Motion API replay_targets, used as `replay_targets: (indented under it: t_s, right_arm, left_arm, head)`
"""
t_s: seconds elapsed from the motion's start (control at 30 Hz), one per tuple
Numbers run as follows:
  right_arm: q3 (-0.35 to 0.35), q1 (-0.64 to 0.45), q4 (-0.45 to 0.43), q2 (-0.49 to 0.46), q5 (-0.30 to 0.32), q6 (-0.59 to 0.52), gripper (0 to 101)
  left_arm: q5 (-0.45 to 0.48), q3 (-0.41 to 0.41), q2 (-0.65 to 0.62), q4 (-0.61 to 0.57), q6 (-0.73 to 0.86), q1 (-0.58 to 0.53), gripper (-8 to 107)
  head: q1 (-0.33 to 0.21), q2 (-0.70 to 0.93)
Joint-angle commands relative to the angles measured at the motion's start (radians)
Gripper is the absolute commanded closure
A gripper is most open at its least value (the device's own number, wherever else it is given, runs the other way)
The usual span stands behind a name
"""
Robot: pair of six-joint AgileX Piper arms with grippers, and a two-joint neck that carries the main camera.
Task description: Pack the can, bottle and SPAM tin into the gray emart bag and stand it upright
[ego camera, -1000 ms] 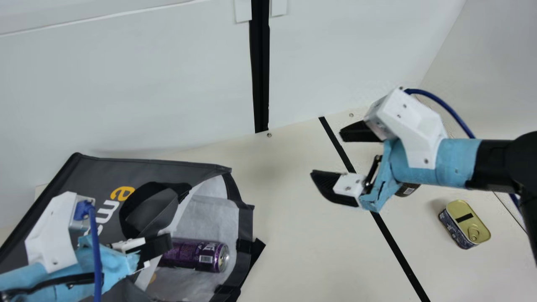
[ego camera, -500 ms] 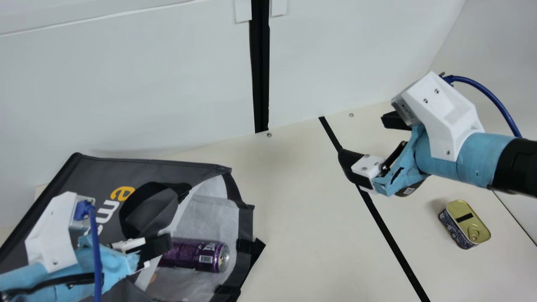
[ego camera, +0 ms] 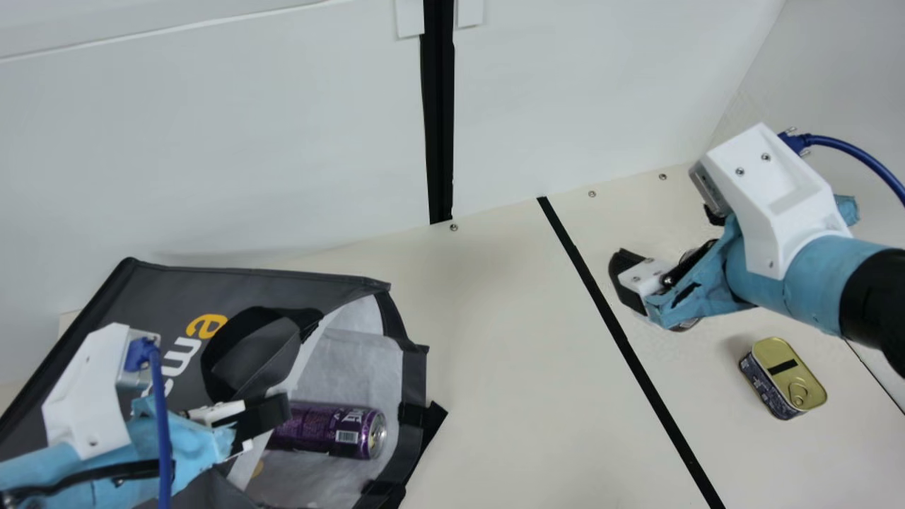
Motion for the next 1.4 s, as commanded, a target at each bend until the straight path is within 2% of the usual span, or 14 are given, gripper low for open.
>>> replay_targets:
  t_s: [0.0, 0.27, 0.5, 0.93, 1.37]
  right_arm:
    - [-0.002, 0.015, -0.087, -0.005, 0.010, 0.066, 6]
    - [-0.004, 0.078, -0.242, -0.034, 0.055, 0.198, 6]
    - [0.007, 0.114, -0.317, -0.065, 0.098, 0.303, 6]
    - [0.040, 0.126, -0.344, -0.129, 0.154, 0.425, 6]
    - [0.088, 0.097, -0.347, -0.167, 0.154, 0.496, 6]
  left_arm:
    - [0.000, 0.000, 0.000, 0.000, 0.000, 0.000, 107]
    - [0.000, 0.000, 0.000, 0.000, 0.000, 0.000, 107]
    - [0.000, 0.000, 0.000, 0.000, 0.000, 0.000, 107]
    - [0.000, 0.000, 0.000, 0.000, 0.000, 0.000, 107]
    - [0.000, 0.000, 0.000, 0.000, 0.000, 0.000, 107]
  head:
    - [-0.021, -0.001]
    - [-0.021, -0.001]
    - [-0.021, -0.001]
    - [-0.021, -0.001]
    - [-0.021, -0.001]
